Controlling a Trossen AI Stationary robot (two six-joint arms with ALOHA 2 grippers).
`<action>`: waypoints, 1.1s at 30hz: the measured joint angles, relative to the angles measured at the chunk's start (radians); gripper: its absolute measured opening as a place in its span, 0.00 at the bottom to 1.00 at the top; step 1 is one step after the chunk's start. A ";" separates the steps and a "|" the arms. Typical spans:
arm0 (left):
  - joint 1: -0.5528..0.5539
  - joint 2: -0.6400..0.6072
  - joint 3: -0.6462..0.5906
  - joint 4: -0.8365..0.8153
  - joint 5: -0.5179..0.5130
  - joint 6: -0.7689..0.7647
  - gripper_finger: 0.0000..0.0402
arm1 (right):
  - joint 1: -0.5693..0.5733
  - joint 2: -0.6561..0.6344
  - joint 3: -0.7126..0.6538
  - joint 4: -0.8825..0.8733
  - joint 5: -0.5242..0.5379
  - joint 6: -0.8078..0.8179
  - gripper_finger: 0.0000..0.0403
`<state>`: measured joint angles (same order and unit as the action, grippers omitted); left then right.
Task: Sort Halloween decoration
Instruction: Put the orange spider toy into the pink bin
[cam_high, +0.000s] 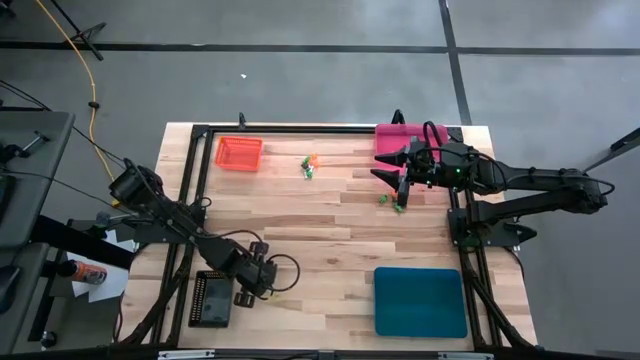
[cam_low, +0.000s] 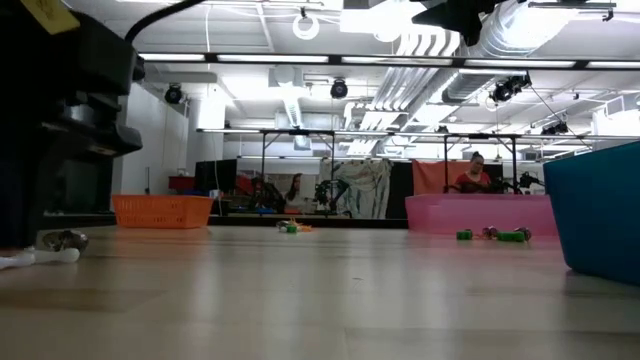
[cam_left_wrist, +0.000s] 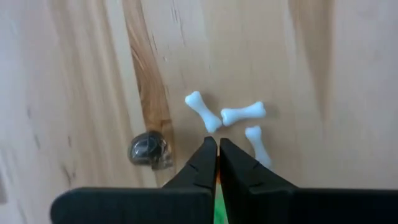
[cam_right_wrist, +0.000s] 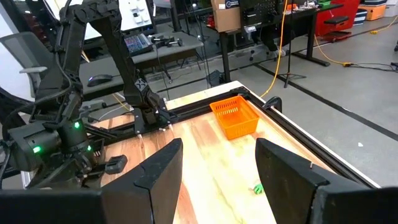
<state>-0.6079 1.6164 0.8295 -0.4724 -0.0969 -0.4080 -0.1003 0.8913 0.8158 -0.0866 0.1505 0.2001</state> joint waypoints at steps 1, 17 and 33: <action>0.000 -0.015 0.000 -0.014 0.000 0.000 0.00 | 0.000 0.000 0.000 0.000 0.000 0.000 0.49; 0.283 -0.419 0.000 0.117 -0.248 0.194 0.00 | 0.000 0.000 0.000 0.001 0.003 0.002 0.49; 0.753 -0.438 0.003 0.942 0.121 0.289 0.00 | 0.001 0.003 0.000 0.197 -0.090 0.011 0.49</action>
<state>0.1452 1.1788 0.8330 0.4700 0.0241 -0.1191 -0.0995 0.8942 0.8158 0.1103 0.0606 0.2115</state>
